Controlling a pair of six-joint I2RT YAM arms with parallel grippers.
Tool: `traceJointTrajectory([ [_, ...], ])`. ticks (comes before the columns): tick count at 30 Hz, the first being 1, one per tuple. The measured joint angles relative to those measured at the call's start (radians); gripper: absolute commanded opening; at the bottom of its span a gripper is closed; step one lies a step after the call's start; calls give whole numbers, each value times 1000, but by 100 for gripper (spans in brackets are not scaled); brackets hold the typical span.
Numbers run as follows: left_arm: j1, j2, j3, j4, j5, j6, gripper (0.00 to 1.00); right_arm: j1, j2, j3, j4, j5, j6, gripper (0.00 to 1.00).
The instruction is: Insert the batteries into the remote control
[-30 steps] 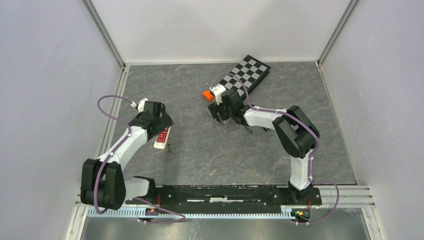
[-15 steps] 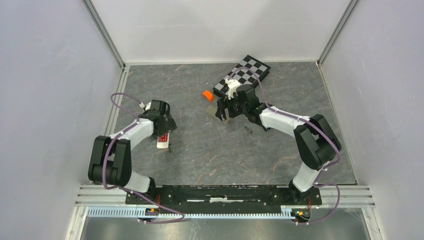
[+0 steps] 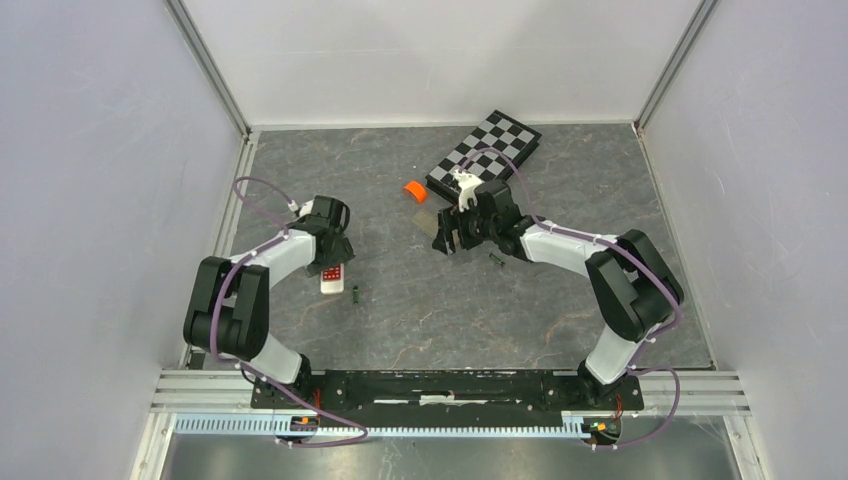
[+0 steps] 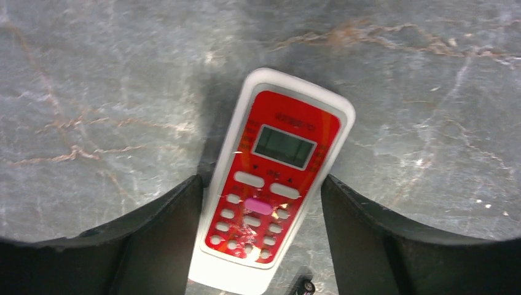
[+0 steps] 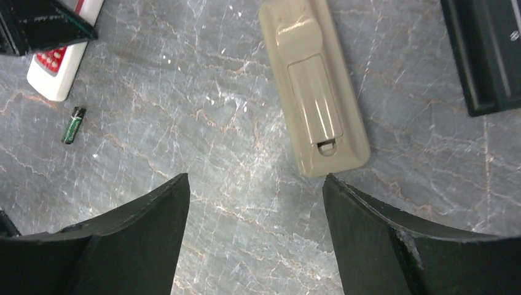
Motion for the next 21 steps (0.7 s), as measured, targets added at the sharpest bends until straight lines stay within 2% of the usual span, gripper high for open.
traceJointTrajectory([
  [3,-27,28,26,-1,-29,-1,59,1,-8,-28,7,-11,15,81],
  [7,-60,38,34,4,-62,-2,49,13,-26,-64,18,-9,29,80],
  [10,-71,37,34,3,-73,-3,45,38,-45,-87,20,10,32,79],
  [14,-78,18,27,-10,-61,-3,44,111,-74,-110,21,61,36,73],
  [21,-82,-161,-10,-29,-40,-3,42,261,-92,-135,27,212,81,69],
])
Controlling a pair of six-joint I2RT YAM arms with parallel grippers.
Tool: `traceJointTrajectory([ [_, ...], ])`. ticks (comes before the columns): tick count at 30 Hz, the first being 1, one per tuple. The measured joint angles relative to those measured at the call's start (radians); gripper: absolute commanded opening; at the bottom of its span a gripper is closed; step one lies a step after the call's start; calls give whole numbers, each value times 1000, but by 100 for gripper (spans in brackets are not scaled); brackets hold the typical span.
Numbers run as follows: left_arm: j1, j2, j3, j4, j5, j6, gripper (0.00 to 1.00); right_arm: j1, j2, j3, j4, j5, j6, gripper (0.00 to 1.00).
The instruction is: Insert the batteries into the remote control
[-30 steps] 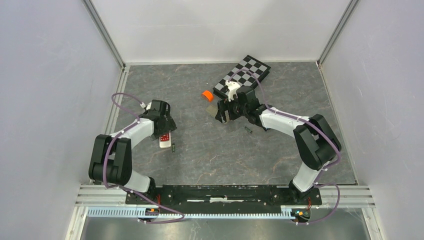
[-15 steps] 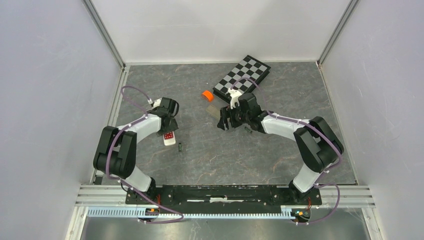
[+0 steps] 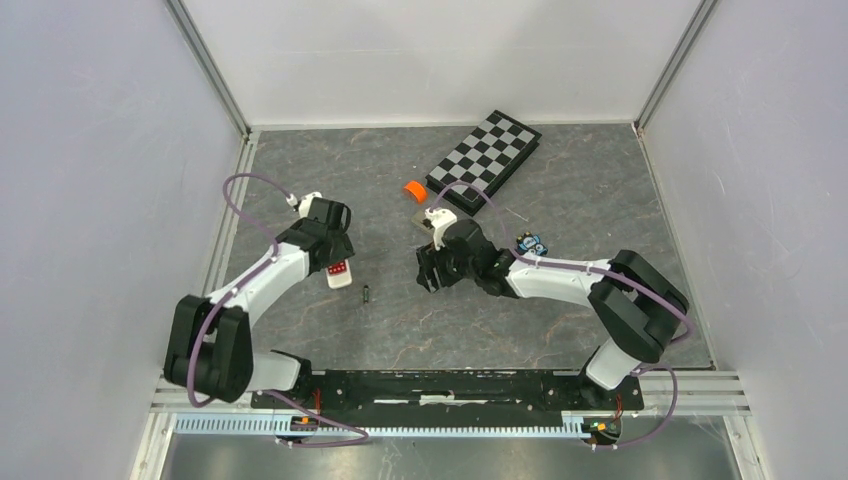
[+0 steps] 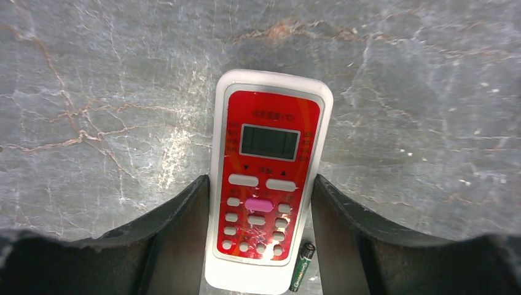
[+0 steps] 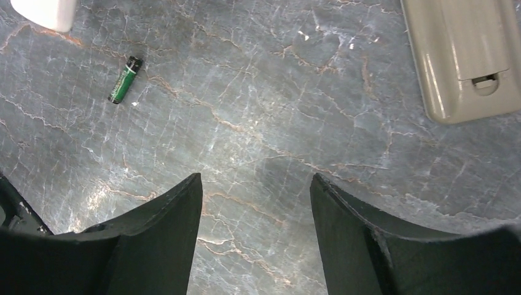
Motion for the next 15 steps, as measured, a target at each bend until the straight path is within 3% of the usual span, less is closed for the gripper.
traceJointTrajectory([
  [4,0,-79,-12,0,3,0,42,43,0,-2,1,60,26,70],
  [8,0,-108,-19,0,61,-4,42,51,-16,-18,19,77,55,82],
  [15,-8,-185,-32,92,265,-81,40,50,-108,-61,158,-79,163,86],
])
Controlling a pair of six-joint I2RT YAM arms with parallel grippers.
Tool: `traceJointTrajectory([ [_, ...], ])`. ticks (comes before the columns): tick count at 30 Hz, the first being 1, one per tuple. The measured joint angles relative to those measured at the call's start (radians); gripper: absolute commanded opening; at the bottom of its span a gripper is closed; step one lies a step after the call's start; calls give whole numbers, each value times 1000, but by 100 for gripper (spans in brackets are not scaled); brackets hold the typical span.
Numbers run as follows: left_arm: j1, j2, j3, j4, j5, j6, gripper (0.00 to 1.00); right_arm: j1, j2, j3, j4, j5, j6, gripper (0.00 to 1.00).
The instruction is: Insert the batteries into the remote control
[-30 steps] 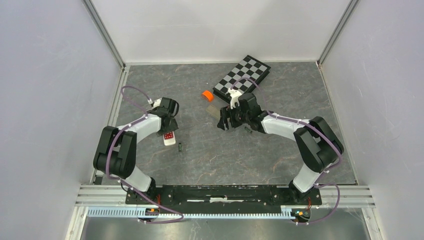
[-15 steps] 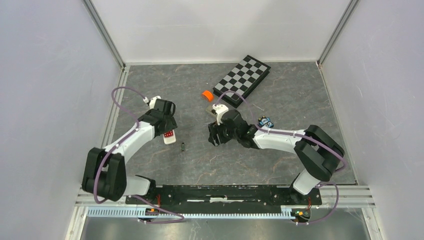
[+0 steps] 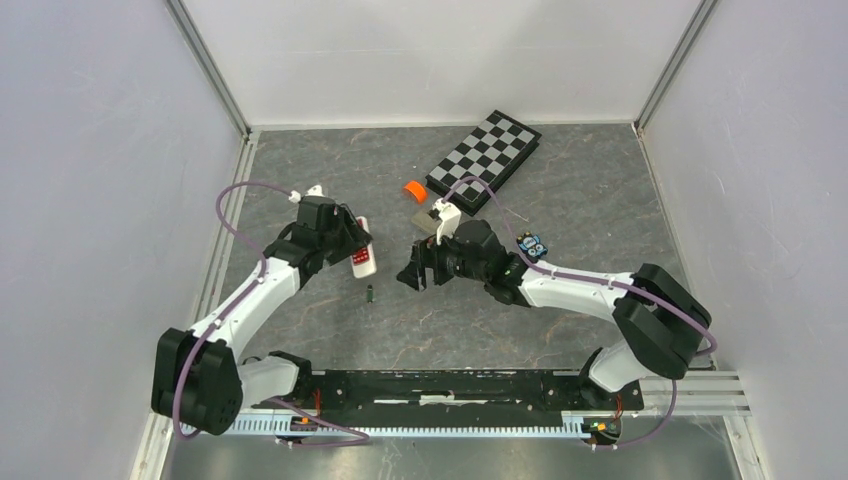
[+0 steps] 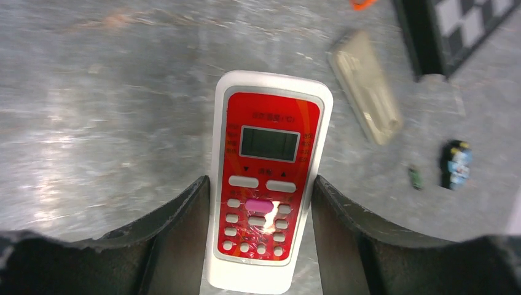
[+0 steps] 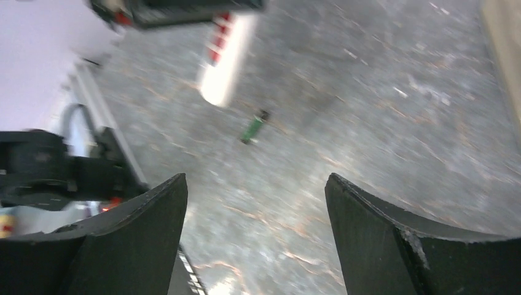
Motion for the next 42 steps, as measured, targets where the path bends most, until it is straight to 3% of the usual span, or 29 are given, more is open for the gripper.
traceJointTrajectory([
  [5,-27,-10,-22,103,138,-75,40,1,-10,11,99,-84,110,82],
  [17,-38,-54,-91,241,288,-170,41,7,140,209,29,-70,182,60],
  [21,-38,-68,-93,259,291,-177,43,16,161,228,-3,-51,180,38],
  [24,-38,-77,-93,261,298,-180,54,23,167,228,-15,-37,179,19],
  [27,-37,-89,-94,262,299,-179,79,19,168,227,-39,8,170,2],
  [29,-37,-95,-95,267,297,-182,98,27,163,224,-29,47,142,0],
  [36,-37,-179,-83,210,282,-174,100,39,117,161,-23,204,-68,0],
  [42,-22,-169,65,82,247,-136,100,39,-14,37,28,319,-315,0],
])
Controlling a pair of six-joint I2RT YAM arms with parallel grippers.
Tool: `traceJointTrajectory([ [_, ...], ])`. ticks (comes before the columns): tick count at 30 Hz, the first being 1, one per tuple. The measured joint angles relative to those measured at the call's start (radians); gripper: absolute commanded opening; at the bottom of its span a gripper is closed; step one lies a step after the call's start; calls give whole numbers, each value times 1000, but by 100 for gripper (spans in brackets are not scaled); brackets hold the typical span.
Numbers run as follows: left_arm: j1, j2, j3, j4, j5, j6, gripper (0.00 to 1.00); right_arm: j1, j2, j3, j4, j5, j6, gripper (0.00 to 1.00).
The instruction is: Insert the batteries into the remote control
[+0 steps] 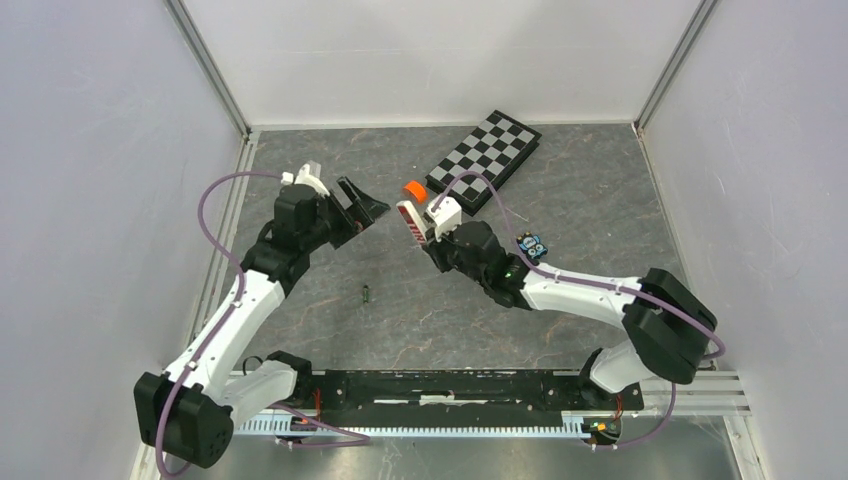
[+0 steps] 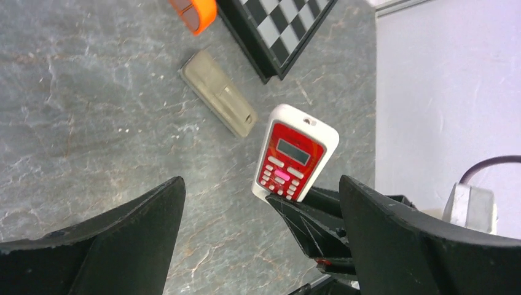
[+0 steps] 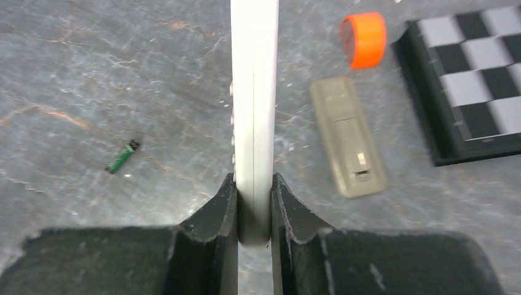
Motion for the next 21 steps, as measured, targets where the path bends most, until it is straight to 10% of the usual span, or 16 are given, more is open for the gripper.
traceJointTrajectory([
  [21,2,3,-18,111,185,-196,100,59,-108,-150,290,169,-645,0],
])
